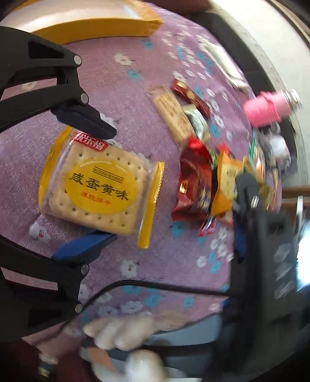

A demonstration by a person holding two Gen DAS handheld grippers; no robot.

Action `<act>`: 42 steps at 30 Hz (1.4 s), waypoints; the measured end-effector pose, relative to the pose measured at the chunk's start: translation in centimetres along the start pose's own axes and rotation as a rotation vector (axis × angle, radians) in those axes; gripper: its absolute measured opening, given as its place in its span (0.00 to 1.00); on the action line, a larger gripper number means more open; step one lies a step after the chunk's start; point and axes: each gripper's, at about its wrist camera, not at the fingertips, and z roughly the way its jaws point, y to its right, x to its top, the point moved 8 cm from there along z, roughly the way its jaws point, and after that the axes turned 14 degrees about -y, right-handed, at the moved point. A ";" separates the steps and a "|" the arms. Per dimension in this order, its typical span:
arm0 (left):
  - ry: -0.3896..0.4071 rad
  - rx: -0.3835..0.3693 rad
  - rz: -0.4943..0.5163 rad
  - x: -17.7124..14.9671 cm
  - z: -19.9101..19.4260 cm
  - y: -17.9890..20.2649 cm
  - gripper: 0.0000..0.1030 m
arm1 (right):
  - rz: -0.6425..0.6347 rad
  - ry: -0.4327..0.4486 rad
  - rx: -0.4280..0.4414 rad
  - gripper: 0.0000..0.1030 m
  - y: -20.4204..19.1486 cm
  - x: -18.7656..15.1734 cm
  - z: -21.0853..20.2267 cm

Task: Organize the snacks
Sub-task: 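Grasp the yellow-labeled cracker pack with the left gripper while the right gripper lifts the green pack, then carry both packs over the yellow tray and open both grippers to drop them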

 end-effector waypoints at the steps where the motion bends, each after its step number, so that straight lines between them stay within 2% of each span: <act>1: 0.011 -0.001 -0.037 0.0 -0.2 -0.5 0.72 | -0.008 0.004 -0.001 0.38 -0.2 0.0 0.0; 2: 0.027 0.000 -0.065 -0.2 -0.6 -1.0 0.69 | -0.015 0.007 -0.005 0.38 -0.3 0.0 -0.1; 7: 0.136 -0.051 -0.258 -2.9 -4.1 -4.3 0.69 | -0.045 0.014 -0.022 0.38 -0.8 -0.2 0.1; 11: 0.235 -0.050 -0.416 -6.7 -8.4 -8.3 0.69 | -0.081 0.018 -0.040 0.37 -1.7 -0.5 0.3; 14: 0.272 -0.005 -0.532 -10.1 -11.1 -12.4 0.69 | -0.120 0.004 -0.039 0.37 -3.6 -0.8 0.1; 16: 0.272 0.065 -0.608 -12.7 -12.2 -15.4 0.69 | -0.174 -0.011 -0.014 0.36 -6.4 -1.2 -0.6; 19: 0.256 0.155 -0.699 -16.2 -12.9 -19.4 0.69 | -0.268 -0.046 0.061 0.36 -11.7 -2.2 -1.5; 21: 0.245 0.181 -0.763 -18.3 -12.9 -21.7 0.70 | -0.321 -0.080 0.114 0.36 -15.2 -2.9 -1.5; 27: 0.197 0.240 -0.856 -20.8 -11.5 -25.8 0.70 | -0.454 -0.263 0.233 0.36 -25.3 -6.7 2.8; 31: 0.178 0.229 -0.867 -21.4 -10.3 -26.8 0.70 | -0.534 -0.359 0.213 0.36 -29.6 -10.2 7.5; 36: 0.150 0.232 -0.869 -21.4 -9.2 -27.4 0.70 | -0.567 -0.449 0.187 0.36 -31.8 -13.2 11.9; 42: 0.140 0.198 -0.887 -21.7 -8.7 -27.5 0.70 | -0.602 -0.488 0.148 0.38 -32.1 -14.7 13.4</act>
